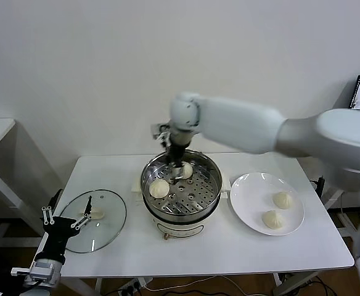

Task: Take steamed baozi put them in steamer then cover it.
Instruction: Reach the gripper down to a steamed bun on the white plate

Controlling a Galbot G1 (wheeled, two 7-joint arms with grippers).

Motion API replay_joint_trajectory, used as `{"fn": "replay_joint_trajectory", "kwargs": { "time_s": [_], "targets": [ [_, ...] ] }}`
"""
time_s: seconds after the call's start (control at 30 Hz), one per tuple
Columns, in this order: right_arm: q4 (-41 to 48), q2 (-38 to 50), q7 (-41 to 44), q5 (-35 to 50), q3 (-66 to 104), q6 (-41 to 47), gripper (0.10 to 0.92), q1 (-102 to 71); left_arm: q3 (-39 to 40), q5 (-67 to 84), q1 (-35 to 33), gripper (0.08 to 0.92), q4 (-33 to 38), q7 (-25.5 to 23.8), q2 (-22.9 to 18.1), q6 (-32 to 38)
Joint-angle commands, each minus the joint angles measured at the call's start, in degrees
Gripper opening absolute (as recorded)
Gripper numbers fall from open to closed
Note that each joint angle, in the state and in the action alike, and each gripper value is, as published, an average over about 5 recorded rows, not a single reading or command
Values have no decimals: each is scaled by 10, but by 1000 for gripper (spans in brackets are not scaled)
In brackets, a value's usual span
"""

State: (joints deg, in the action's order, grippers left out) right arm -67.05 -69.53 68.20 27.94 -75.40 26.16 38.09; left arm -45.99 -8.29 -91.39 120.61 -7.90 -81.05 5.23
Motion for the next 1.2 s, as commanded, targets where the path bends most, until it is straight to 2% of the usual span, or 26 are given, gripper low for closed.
{"fn": "replay_joint_trajectory", "kwargs": {
  "time_s": [0.03,0.23,0.43,0.67,1.2],
  "targets": [
    [-149,255,54,-35,-12,-43,823,73,6,-1,-1,823,3,1,2,-1],
    [-183,376,84,-132,-5,-97,823,13,7,-3,-4,823,7,2,2,-2],
    [-173,426,84,-230,71,-131,823,-122,16,-9,-7,823,14,5,-1,-2],
    [-122,418,53,-304,181,-161,823,-262,19,-15,-11,823,16,7,-5,0],
    [-29,351,9,-338,261,-172,823,-389,21,-20,-7,823,9,13,-10,-2]
  ]
}}
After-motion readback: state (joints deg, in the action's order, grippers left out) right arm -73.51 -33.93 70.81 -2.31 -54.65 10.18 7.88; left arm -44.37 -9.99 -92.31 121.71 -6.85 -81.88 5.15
